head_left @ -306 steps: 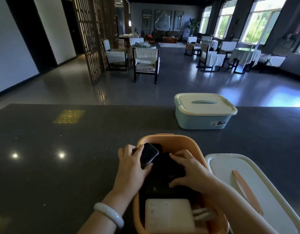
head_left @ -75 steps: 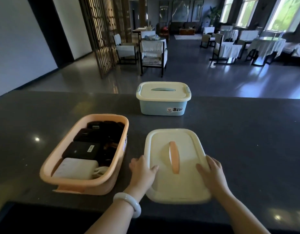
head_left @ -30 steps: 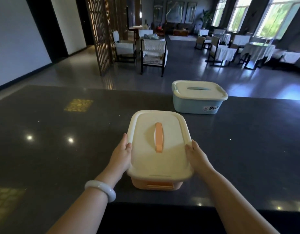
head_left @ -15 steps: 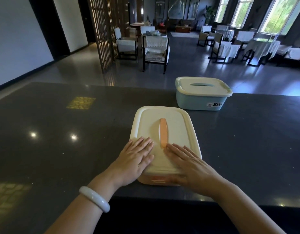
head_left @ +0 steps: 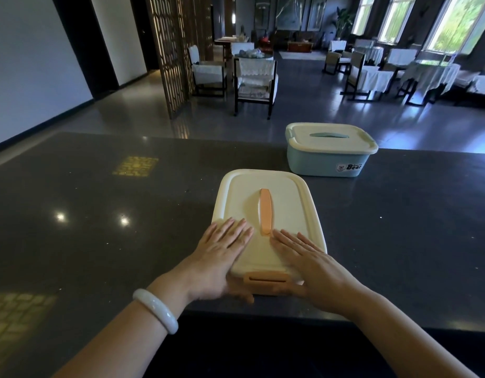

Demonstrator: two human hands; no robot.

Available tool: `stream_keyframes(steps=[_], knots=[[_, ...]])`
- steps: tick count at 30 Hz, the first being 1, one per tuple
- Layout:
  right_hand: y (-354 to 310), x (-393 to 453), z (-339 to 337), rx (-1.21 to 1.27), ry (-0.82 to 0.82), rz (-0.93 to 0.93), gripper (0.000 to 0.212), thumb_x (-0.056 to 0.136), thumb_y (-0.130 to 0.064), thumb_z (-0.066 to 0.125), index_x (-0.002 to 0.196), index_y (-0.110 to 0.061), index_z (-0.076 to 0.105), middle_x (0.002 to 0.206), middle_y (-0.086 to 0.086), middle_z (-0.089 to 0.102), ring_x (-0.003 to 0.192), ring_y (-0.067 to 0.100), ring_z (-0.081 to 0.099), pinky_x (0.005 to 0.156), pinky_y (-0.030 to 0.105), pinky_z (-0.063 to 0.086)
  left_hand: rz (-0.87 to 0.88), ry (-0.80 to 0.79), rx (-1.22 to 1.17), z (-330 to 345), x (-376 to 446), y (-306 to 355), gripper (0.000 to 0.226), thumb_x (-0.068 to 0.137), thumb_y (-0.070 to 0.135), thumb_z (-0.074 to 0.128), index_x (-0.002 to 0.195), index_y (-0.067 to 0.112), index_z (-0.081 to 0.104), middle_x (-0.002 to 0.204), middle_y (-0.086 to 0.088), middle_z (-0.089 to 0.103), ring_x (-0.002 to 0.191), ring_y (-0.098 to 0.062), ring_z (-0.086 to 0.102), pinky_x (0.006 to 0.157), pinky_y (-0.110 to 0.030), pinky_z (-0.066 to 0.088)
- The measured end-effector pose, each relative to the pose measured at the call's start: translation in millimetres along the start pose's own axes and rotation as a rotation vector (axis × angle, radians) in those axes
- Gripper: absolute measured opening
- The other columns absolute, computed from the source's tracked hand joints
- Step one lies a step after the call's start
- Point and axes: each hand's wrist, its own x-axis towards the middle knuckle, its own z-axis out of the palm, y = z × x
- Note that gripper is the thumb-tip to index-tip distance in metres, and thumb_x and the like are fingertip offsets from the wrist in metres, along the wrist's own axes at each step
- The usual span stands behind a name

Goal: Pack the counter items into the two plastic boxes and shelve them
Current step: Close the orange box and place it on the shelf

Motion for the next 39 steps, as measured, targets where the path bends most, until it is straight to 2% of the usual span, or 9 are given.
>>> stream_keyframes(steps=[5, 8, 16, 18, 21, 25, 32, 35, 39], knots=[[3, 1, 2, 0.015, -0.017, -0.017, 0.089, 0.082, -0.077, 0.024, 0.150, -0.028, -0.008, 0.155, -0.018, -0.015, 0.137, -0.011, -0.023, 0.113, 0.016, -0.016, -0.017, 0.012, -0.040, -4, -3, 2, 0.108, 0.077, 0.081, 0.041, 0.151, 0.029, -0.018, 0.154, 0.009, -0.031, 0.138, -0.009, -0.036, 0.111, -0.031, -0.025], [5, 1, 4, 0.005, -0.010, -0.019, 0.080, 0.092, -0.063, 0.035, 0.148, -0.028, -0.009, 0.154, -0.017, -0.015, 0.135, -0.013, -0.025, 0.112, 0.015, -0.017, -0.017, 0.003, -0.028, -6, -5, 4, 0.102, 0.083, 0.076, 0.041, 0.151, 0.027, -0.018, 0.155, 0.007, -0.031, 0.139, -0.010, -0.036, 0.112, -0.032, -0.025], [4, 2, 0, 0.139, 0.016, 0.026, 0.076, 0.090, -0.059, 0.047, 0.152, -0.025, 0.020, 0.152, -0.020, -0.002, 0.137, -0.014, -0.011, 0.110, 0.009, -0.013, -0.024, -0.099, -0.053, -14, -2, 2, 0.093, 0.086, 0.075, 0.030, 0.152, 0.027, -0.014, 0.155, 0.009, -0.028, 0.139, -0.007, -0.033, 0.112, -0.028, -0.024], [5, 5, -9, 0.272, -0.026, 0.078, 0.079, 0.084, -0.070, 0.042, 0.151, -0.031, 0.024, 0.153, -0.025, 0.006, 0.137, -0.017, -0.005, 0.112, 0.011, -0.006, -0.032, -0.112, -0.154, -24, 5, -5, 0.090, 0.085, 0.078, 0.025, 0.154, 0.028, -0.004, 0.159, 0.012, -0.019, 0.140, 0.000, -0.027, 0.113, -0.028, -0.019], [10, 24, -25, 0.378, 0.040, 0.229, 0.082, 0.073, -0.080, 0.028, 0.145, -0.039, 0.034, 0.154, -0.024, 0.021, 0.142, -0.002, 0.016, 0.116, 0.031, 0.019, -0.130, 0.022, -0.228, -38, 31, -15, 0.087, 0.083, 0.080, 0.008, 0.155, 0.030, 0.008, 0.161, 0.012, -0.010, 0.143, -0.001, -0.019, 0.116, -0.032, -0.012], [36, 75, -37, 0.245, 0.139, 0.323, 0.066, 0.093, -0.056, 0.035, 0.151, -0.027, 0.025, 0.160, -0.009, 0.013, 0.147, 0.011, 0.009, 0.118, 0.039, 0.016, -0.226, 0.074, -0.089, -44, 96, -21, 0.077, 0.090, 0.070, 0.009, 0.154, 0.028, 0.000, 0.161, 0.003, -0.016, 0.146, -0.019, -0.020, 0.118, -0.046, -0.009], [99, 161, -36, 0.095, 0.028, 0.357, 0.053, 0.104, -0.038, 0.027, 0.154, -0.025, 0.013, 0.162, -0.001, 0.003, 0.149, 0.019, -0.003, 0.121, 0.041, 0.004, -0.354, 0.052, 0.007, -13, 155, -26, 0.065, 0.096, 0.059, 0.005, 0.149, 0.032, -0.019, 0.160, 0.003, -0.019, 0.147, -0.028, -0.017, 0.114, -0.051, -0.011], [117, 181, -34, 0.117, -0.056, 0.386, 0.050, 0.104, -0.041, 0.024, 0.153, -0.030, 0.015, 0.161, -0.002, 0.013, 0.148, 0.018, 0.007, 0.120, 0.043, 0.008, -0.332, 0.127, 0.061, 1, 151, -27, 0.062, 0.095, 0.056, 0.000, 0.146, 0.031, -0.025, 0.160, 0.002, -0.019, 0.147, -0.028, -0.017, 0.111, -0.048, -0.017], [129, 206, -42, 0.182, -0.099, 0.376, 0.044, 0.103, -0.039, 0.035, 0.146, -0.030, 0.035, 0.149, 0.002, 0.040, 0.133, 0.023, 0.040, 0.108, 0.038, 0.033, -0.322, 0.141, 0.054, -4, 150, -25, 0.064, 0.092, 0.057, -0.006, 0.148, 0.031, -0.022, 0.159, 0.002, -0.021, 0.147, -0.028, -0.018, 0.112, -0.049, -0.016]])
